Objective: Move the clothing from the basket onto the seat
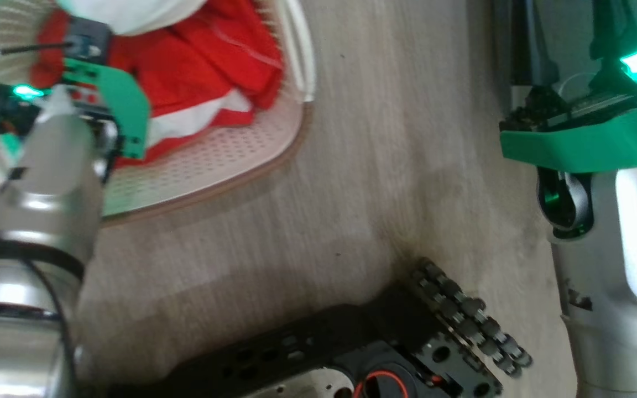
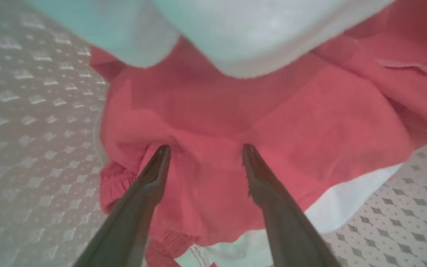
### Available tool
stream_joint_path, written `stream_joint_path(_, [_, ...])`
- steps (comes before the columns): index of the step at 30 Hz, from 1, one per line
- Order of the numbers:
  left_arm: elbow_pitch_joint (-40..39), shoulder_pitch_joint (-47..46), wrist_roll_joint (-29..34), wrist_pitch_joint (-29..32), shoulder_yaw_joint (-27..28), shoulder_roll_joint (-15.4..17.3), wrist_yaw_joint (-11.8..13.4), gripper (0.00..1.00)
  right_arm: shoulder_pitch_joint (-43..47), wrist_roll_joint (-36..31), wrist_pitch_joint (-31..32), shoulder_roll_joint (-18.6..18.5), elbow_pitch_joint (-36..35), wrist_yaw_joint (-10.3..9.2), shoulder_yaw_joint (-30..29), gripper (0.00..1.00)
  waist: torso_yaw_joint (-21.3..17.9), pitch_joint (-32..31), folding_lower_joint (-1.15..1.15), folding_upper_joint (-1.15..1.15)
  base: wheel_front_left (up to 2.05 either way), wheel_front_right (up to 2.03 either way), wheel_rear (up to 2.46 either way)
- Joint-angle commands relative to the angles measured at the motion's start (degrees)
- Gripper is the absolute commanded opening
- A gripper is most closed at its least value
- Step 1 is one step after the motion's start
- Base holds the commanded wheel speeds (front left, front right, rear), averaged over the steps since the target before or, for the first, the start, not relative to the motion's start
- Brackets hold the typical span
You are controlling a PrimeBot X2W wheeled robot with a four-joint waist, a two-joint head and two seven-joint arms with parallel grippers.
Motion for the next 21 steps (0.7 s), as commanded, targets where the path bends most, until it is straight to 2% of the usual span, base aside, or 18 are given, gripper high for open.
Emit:
stream_joint_path(1, [0.82, 0.34, 0.07, 0.37, 0.81, 3.22, 0.58, 1.0, 2.02, 1.54, -0.36, 0.56, -2.77, -0.01, 0.63, 1.0, -3.77, 3.32, -0.01, 0.0, 0.0, 0.0, 0.0])
stream_joint_path(4, [1.92, 0.19, 0.34, -0.25, 0.28, 4.02, 0.85, 1.0, 3.65, 2.62, -0.36, 0.56, -3.5, -0.01, -0.75, 1.0, -4.71, 3.6, -0.01, 0.0, 0.0, 0.0, 0.0])
stream_joint_path(7, [2.38, 0.15, 0.15, -0.67, 0.0, 3.39, 0.45, 1.0, 5.06, 3.19, -0.36, 0.56, -3.58, -0.01, -2.01, 1.0, -4.99, 3.46, -0.01, 0.0, 0.0, 0.0, 0.0])
stream_joint_path(8, [2.47, -0.04, -0.04, -1.17, -0.07, 2.9, 0.2, 0.31, 5.65, 3.66, -0.36, 0.56, -3.47, -0.01, -2.57, 1.0, -5.11, 3.4, -0.01, 0.0, 0.0, 0.0, 0.0])
stream_joint_path(9, [2.53, -0.25, -0.04, -1.78, -0.32, 2.43, -0.06, 0.0, 6.13, 4.16, -0.36, 0.56, -3.26, -0.01, -3.07, 1.0, -5.22, 3.34, -0.01, 0.0, 0.0, 0.0, 0.0])
stream_joint_path(12, [2.87, -0.48, -0.07, -2.76, -1.07, 1.13, -0.87, 0.0, 6.94, 5.56, -0.36, 0.56, -2.48, -0.01, -3.76, 1.0, -5.57, 3.0, -0.01, 0.0, 0.0, 0.0, 0.0])
stream_joint_path(18, [3.55, -0.64, -0.45, -3.65, -1.73, 0.74, -1.41, 0.0, 6.31, 7.84, -0.36, 0.56, -1.73, -0.01, -2.7, 1.0, -6.39, 2.07, -0.01, 0.0, 0.0, 0.0, 0.0])
stream_joint_path(21, [3.73, -0.5, -0.84, -4.28, -2.01, 0.05, -2.0, 0.0, 6.09, 7.66, -0.36, 0.56, -1.18, -0.01, -2.94, 1.0, -5.48, 0.67, -0.01, 0.0, 0.0, 0.0, 0.0])
